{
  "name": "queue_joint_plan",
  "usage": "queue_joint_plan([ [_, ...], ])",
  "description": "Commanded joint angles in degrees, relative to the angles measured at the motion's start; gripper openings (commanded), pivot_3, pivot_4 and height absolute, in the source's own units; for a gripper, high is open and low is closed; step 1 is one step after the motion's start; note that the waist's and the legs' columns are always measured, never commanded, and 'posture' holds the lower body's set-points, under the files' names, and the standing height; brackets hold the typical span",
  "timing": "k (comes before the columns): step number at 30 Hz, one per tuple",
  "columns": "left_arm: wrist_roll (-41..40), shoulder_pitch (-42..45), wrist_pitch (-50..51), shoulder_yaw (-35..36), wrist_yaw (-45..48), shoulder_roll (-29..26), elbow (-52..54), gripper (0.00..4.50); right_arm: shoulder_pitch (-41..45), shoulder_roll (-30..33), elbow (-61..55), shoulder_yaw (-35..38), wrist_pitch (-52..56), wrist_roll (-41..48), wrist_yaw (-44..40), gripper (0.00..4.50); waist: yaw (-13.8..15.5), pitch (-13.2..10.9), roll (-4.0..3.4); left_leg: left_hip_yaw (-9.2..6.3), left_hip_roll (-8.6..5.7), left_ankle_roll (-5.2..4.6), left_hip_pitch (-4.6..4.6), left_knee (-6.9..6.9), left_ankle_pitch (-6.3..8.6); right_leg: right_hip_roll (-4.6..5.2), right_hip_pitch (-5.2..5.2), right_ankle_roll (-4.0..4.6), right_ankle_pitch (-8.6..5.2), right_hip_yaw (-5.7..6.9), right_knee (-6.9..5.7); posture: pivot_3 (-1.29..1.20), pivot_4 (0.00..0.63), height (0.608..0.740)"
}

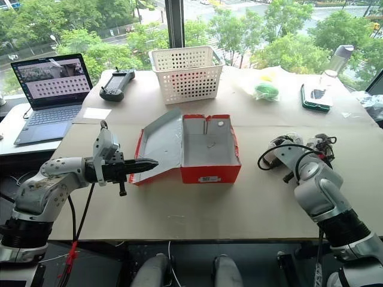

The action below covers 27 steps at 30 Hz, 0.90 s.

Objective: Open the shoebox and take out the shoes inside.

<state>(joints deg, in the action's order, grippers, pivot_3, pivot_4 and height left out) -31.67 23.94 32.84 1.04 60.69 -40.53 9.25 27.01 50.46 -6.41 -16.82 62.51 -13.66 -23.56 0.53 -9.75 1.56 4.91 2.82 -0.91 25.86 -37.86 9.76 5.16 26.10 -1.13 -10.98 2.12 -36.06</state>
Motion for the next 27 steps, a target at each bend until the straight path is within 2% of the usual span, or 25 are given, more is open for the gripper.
queue_joint_plan([
  [1, -0.26, 0.95, -0.34, 0.48, 0.37, -0.31, 1.05, 0.0, -0.23, -2.94, -1.67, 3.27, 1.07, 1.18, -0.08, 0.76, 0.02, 0.0, 0.01, -0.01, 0.01, 0.0, 0.0, 0.0, 0.0, -0.01, -0.01, 0.0, 0.0, 0.0, 0.0, 0.0, 0.15, 0.733],
  [2, -0.23, 0.93, -0.36, 0.46, 0.38, -0.31, 1.08, 0.0, -0.35, -3.4, -1.86, 3.63, 0.99, 1.06, 0.09, 1.24, 0.02, 0.0, 0.0, -0.01, 0.01, 0.0, -0.01, 0.0, 0.0, -0.02, -0.01, -0.01, 0.01, 0.0, 0.0, 0.0, 0.15, 0.733],
  [3, -0.21, 0.91, -0.38, 0.45, 0.39, -0.31, 1.11, 0.0, -0.45, -3.64, -1.97, 3.86, 0.94, 0.87, 0.17, 1.45, -0.04, 0.0, 0.01, -0.01, 0.01, 0.0, -0.01, -0.01, 0.0, -0.01, -0.01, -0.04, 0.02, 0.0, -0.01, 0.0, 0.15, 0.733],
  [9, -0.28, 0.77, -0.37, 0.53, 0.32, -0.21, 1.12, 0.0, 0.2, -3.48, -2.87, 7.31, 2.34, 2.67, -2.0, 3.48, -0.07, 0.0, 0.0, 0.0, 0.01, 0.0, -0.01, -0.01, 0.0, -0.01, -0.01, -0.18, 0.11, -0.01, -0.01, 0.0, 0.15, 0.733],
  [11, -0.13, 0.8, -0.57, 0.53, 0.38, -0.23, 0.88, 0.0, 0.8, -2.12, -5.18, 11.0, 4.24, 6.15, -6.02, 3.48, -0.04, 0.0, 0.0, 0.0, 0.01, 0.0, -0.01, -0.02, 0.0, -0.01, -0.01, -0.16, 0.1, -0.01, -0.01, 0.0, 0.15, 0.733],
  [14, -0.03, 0.73, -0.71, 0.61, 0.34, -0.25, 0.76, 0.0, 0.65, 3.31, -10.63, 15.88, 6.36, 12.36, -14.24, 3.48, 0.02, 0.0, -0.01, -0.01, 0.01, -0.01, 0.01, -0.01, 0.0, -0.01, 0.01, -0.18, 0.11, -0.02, -0.01, 0.0, 0.15, 0.733],
  [17, 0.04, 0.72, -0.77, 0.66, 0.23, -0.25, 0.75, 0.0, 2.24, 6.45, -12.58, 21.1, 7.52, 16.87, -17.82, 3.48, 0.1, 0.0, -0.01, -0.03, 0.01, 0.0, 0.01, -0.01, 0.0, -0.02, 0.01, -0.18, 0.11, 0.01, -0.01, 0.0, 0.15, 0.733],
  [19, 0.08, 0.68, -0.84, 0.78, 0.17, -0.27, 0.71, 0.0, 5.32, 6.12, -14.17, 25.58, 9.05, 21.04, -19.93, 3.48, -0.18, 0.0, 0.0, -0.01, 0.02, 0.0, -0.01, -0.01, 0.0, -0.01, 0.01, -0.09, 0.06, 0.0, -0.01, 0.0, 0.15, 0.733],
  [21, 0.14, 0.61, -0.96, 0.91, 0.08, -0.3, 0.67, 0.0, 8.51, 4.89, -14.88, 29.12, 10.37, 24.61, -21.07, 3.48, -0.35, 0.0, 0.0, -0.01, 0.03, 0.0, -0.09, -0.01, 0.0, -0.01, -0.03, 0.06, -0.02, -0.03, -0.02, 0.0, 0.15, 0.733],
  [24, 0.39, 0.19, -1.32, 1.2, -0.39, -0.2, 0.57, 0.0, 15.12, -3.12, -13.82, 34.71, 11.36, 28.29, -17.27, 3.48, -0.76, 0.0, 0.0, -0.01, 0.05, 0.0, -0.17, -0.01, 0.0, -0.03, -0.06, 0.04, -0.01, -0.06, -0.03, 0.0, 0.15, 0.733],
  [27, 0.08, -0.38, -1.14, 1.54, -1.04, 0.05, 1.23, 0.0, 15.59, -12.0, -12.91, 36.9, 8.99, 27.06, -9.39, 3.48, -0.74, 0.04, 0.07, -0.04, 0.04, 0.0, -0.18, 0.01, 0.01, -0.05, -0.13, -0.12, 0.09, -0.03, -0.02, 0.0, 0.15, 0.733],
])
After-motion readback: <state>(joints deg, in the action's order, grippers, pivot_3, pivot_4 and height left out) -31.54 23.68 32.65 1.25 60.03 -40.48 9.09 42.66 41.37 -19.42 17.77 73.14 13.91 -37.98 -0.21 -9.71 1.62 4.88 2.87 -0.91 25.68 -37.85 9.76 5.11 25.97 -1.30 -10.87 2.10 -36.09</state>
